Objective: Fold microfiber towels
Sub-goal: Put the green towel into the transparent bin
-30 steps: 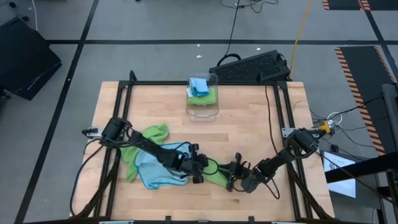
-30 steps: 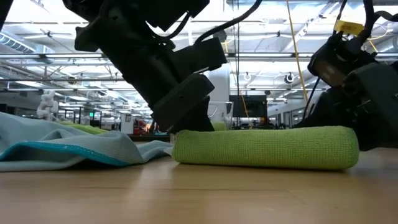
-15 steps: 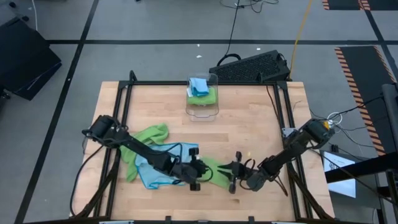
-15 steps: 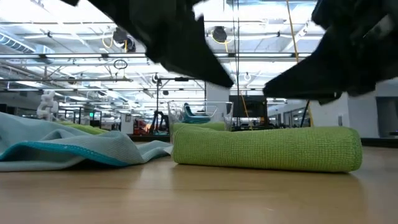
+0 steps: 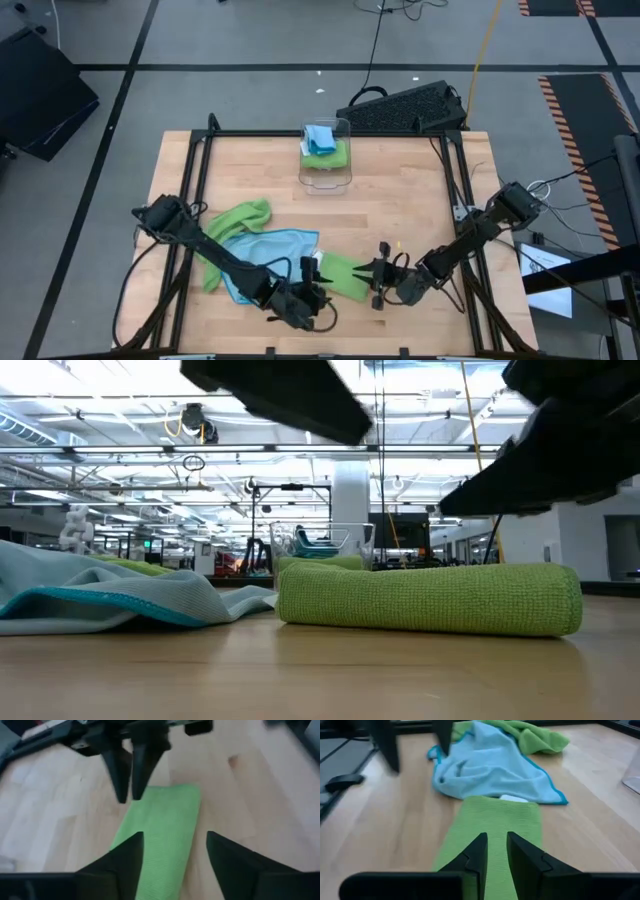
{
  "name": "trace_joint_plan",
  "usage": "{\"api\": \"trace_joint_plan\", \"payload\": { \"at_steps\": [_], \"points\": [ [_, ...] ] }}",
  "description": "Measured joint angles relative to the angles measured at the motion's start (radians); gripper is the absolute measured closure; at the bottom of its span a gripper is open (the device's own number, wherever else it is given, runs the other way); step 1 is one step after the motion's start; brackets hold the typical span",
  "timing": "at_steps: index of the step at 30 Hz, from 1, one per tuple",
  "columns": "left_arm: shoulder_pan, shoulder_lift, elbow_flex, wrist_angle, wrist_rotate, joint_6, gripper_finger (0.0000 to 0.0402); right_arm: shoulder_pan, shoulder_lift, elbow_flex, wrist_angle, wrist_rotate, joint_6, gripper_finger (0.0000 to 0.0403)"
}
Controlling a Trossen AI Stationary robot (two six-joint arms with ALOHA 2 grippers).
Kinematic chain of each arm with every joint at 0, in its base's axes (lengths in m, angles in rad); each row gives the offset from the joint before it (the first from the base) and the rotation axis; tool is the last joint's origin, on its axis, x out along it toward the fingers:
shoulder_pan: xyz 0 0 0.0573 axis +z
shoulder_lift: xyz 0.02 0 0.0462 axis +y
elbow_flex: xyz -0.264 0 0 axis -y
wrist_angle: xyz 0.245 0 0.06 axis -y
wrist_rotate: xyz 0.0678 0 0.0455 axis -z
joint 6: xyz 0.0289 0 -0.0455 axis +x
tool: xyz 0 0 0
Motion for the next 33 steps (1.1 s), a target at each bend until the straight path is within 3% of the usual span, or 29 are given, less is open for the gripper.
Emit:
{"api": "trace_joint_plan", "payload": {
  "at_steps": [5, 12, 16, 25, 33],
  "points": [
    [-0.013, 0.109, 0.072, 0.016, -0.028, 0.115, 0.0151, -0.053, 0.043, 0.0, 0.042, -0.012, 0.018, 0.0339],
    [-0.004, 0.266, 0.17, -0.025, -0.086, 0.183, 0.0146, -0.124, 0.122, 0.0, 0.087, -0.189, 0.059, 0.0339],
    [0.015, 0.297, 0.198, -0.111, -0.107, 0.147, 0.0146, -0.144, 0.169, 0.0, 0.089, -0.227, 0.113, 0.0339],
    [0.079, 0.287, 0.207, -0.255, 0.019, 0.08, 0.0146, -0.156, 0.204, 0.001, 0.125, -0.235, 0.129, 0.0339],
    [0.118, 0.287, 0.206, -0.282, 0.069, 0.082, 0.0155, -0.156, 0.205, 0.001, 0.128, -0.241, 0.122, 0.0339]
  ]
}}
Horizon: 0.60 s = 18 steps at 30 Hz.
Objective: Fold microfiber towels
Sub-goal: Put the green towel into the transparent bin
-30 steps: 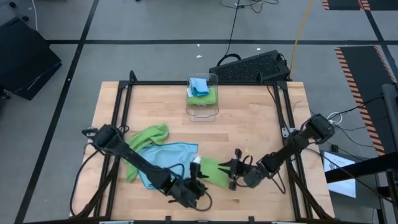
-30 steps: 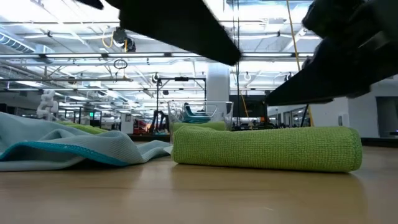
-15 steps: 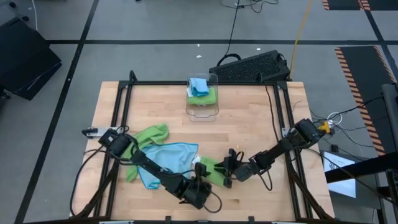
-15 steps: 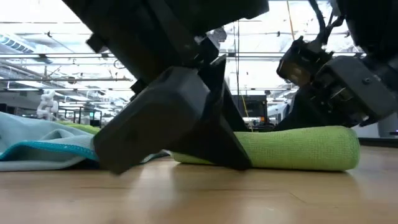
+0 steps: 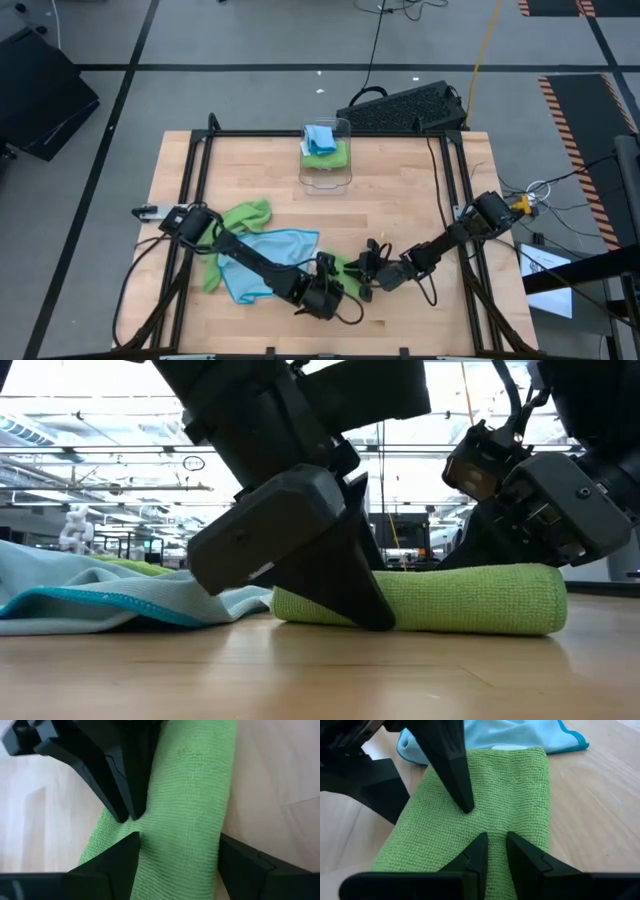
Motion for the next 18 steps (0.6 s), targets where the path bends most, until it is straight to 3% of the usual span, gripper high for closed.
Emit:
{"api": "trace_joint_plan", "payload": {
  "at_steps": [6, 13, 18],
  "points": [
    [0.03, 0.002, -0.002, -0.012, 0.068, 0.021, 0.023, -0.001, 0.0, 0.0, 0.004, -0.022, 0.006, 0.0339],
    [0.044, 0.002, -0.004, -0.016, 0.106, 0.056, 0.0372, 0.008, -0.03, -0.003, 0.019, -0.024, -0.058, 0.0339],
    [0.05, -0.026, -0.008, -0.025, 0.105, 0.049, 0.0374, 0.036, -0.158, -0.002, -0.103, 0.055, -0.133, 0.0339]
  ]
}}
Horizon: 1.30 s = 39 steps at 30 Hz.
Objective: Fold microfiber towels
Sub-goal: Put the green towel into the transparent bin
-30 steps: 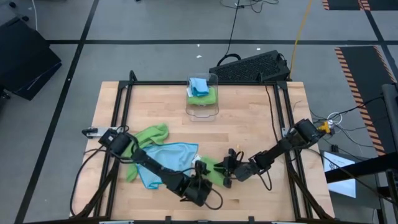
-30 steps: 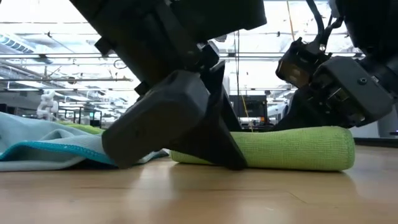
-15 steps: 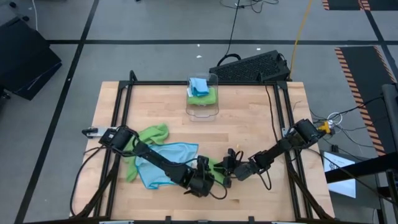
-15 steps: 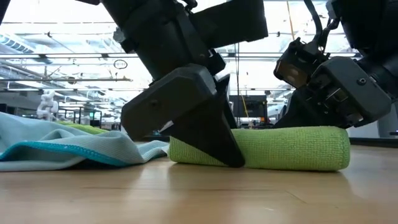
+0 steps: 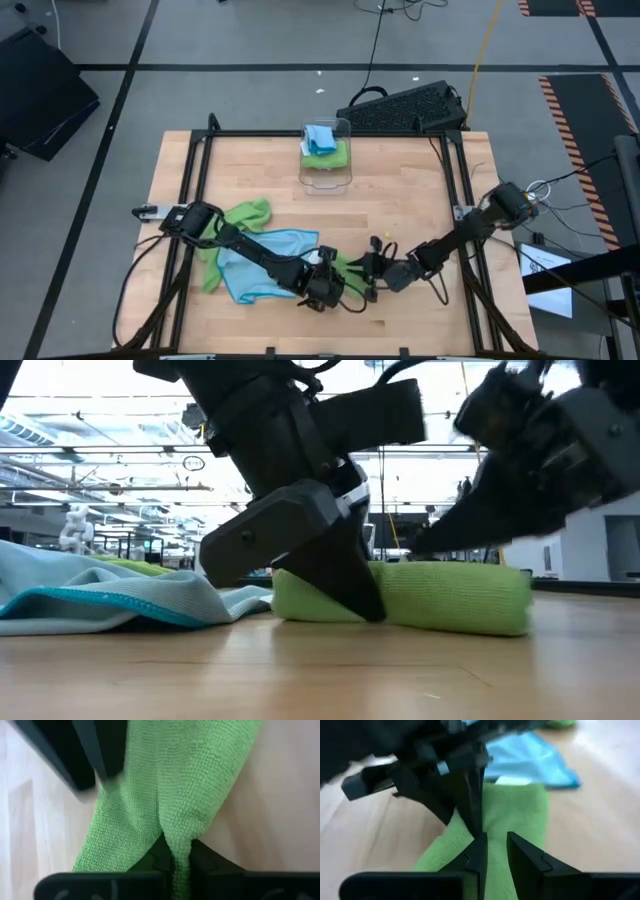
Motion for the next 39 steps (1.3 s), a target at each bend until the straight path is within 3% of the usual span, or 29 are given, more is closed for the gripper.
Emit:
{"api": "trace_joint_plan", "payload": {
  "at_steps": [4, 9, 14, 19, 23, 32, 39],
  "points": [
    [0.019, -0.047, -0.006, -0.039, 0.0, -0.022, 0.0378, 0.051, -0.126, -0.001, -0.168, 0.069, -0.052, 0.0339],
    [0.041, -0.123, -0.002, -0.071, 0.001, -0.035, 0.0388, 0.117, -0.22, 0.0, -0.229, 0.108, -0.132, 0.0331],
    [0.074, -0.179, -0.003, -0.1, -0.019, -0.048, 0.0377, 0.145, -0.222, 0.0, -0.225, 0.141, -0.188, 0.0281],
    [0.102, -0.247, -0.001, -0.143, -0.105, -0.047, 0.0389, 0.148, -0.223, 0.0, -0.257, 0.255, -0.222, 0.0227],
    [0.142, -0.31, -0.001, -0.177, -0.154, -0.01, 0.0388, 0.159, -0.223, 0.0, -0.268, 0.337, -0.268, 0.0208],
    [0.335, -0.443, 0.001, -0.178, -0.264, 0.133, 0.0389, 0.161, -0.223, 0.0, -0.315, 0.369, -0.321, 0.0216],
    [0.563, -0.445, 0.001, -0.08, -0.214, 0.26, 0.0383, 0.159, -0.223, 0.0, -0.341, 0.388, -0.347, 0.0222]
  ]
}}
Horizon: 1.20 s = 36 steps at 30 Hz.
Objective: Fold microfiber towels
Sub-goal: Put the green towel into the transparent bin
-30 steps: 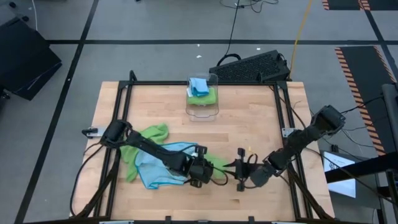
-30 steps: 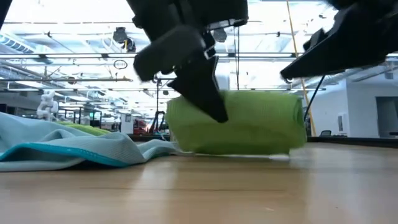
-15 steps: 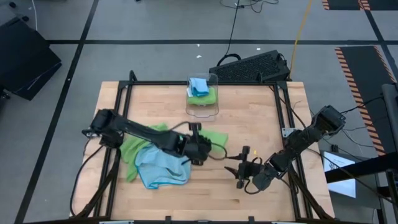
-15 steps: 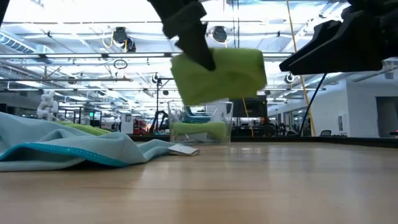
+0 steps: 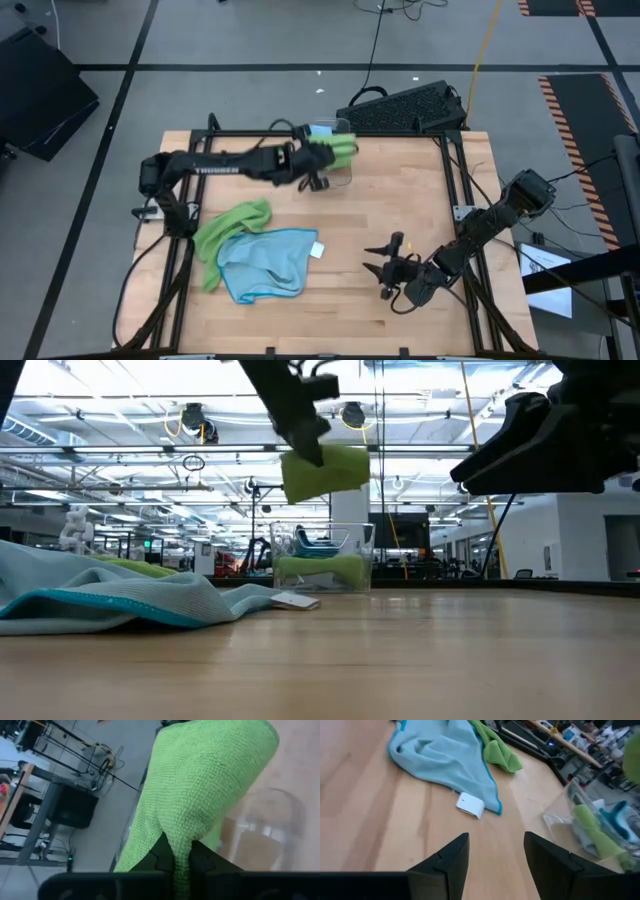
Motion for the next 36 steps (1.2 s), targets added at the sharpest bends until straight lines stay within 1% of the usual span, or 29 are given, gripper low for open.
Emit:
{"api": "trace_joint_plan", "payload": {
  "at_steps": [2, 5, 9, 11, 15, 19, 20, 22, 27, 29, 32, 36],
  "points": [
    [0.056, 0.01, 0.0, 0.025, 0.04, 0.024, 0.0386, 0.0, 0.0, 0.0, -0.013, 0.034, -0.003, 0.0222],
    [0.12, 0.043, 0.0, 0.068, 0.062, 0.062, 0.0388, 0.0, 0.0, 0.0, -0.046, 0.096, -0.019, 0.0222],
    [0.177, 0.09, 0.001, 0.082, 0.111, 0.079, 0.0379, 0.0, -0.001, 0.0, -0.084, 0.166, -0.021, 0.0222],
    [0.189, 0.123, -0.001, 0.084, 0.115, 0.09, 0.0381, -0.005, -0.003, 0.0, -0.096, 0.174, -0.025, 0.0223],
    [0.206, 0.177, -0.002, 0.147, 0.112, 0.144, 0.0389, -0.022, -0.003, -0.001, -0.12, 0.17, -0.027, 0.0223],
    [0.216, 0.217, -0.002, 0.165, 0.104, 0.166, 0.0379, -0.038, -0.003, -0.018, -0.124, 0.169, -0.018, 0.0223],
    [0.215, 0.221, -0.002, 0.163, 0.102, 0.163, 0.0377, -0.039, -0.003, -0.023, -0.126, 0.169, -0.011, 0.0223],
    [0.202, 0.22, -0.002, 0.148, 0.065, 0.146, 0.0377, -0.039, -0.003, -0.034, -0.123, 0.169, 0.01, 0.0223],
    [0.117, 0.168, -0.001, 0.136, -0.028, 0.123, 0.0389, -0.041, -0.003, -0.062, -0.12, 0.193, 0.055, 0.0223],
    [0.078, 0.146, -0.001, 0.097, -0.033, 0.101, 0.0389, -0.048, -0.003, -0.066, -0.123, 0.196, 0.059, 0.0223],
    [0.029, 0.145, 0.001, 0.059, -0.044, 0.07, 0.0379, -0.056, -0.003, -0.066, -0.107, 0.196, 0.05, 0.0223],
    [0.006, 0.174, 0.0, -0.008, -0.057, -0.009, 0.0381, -0.068, -0.003, -0.065, -0.06, 0.194, 0.01, 0.0223]
  ]
}}
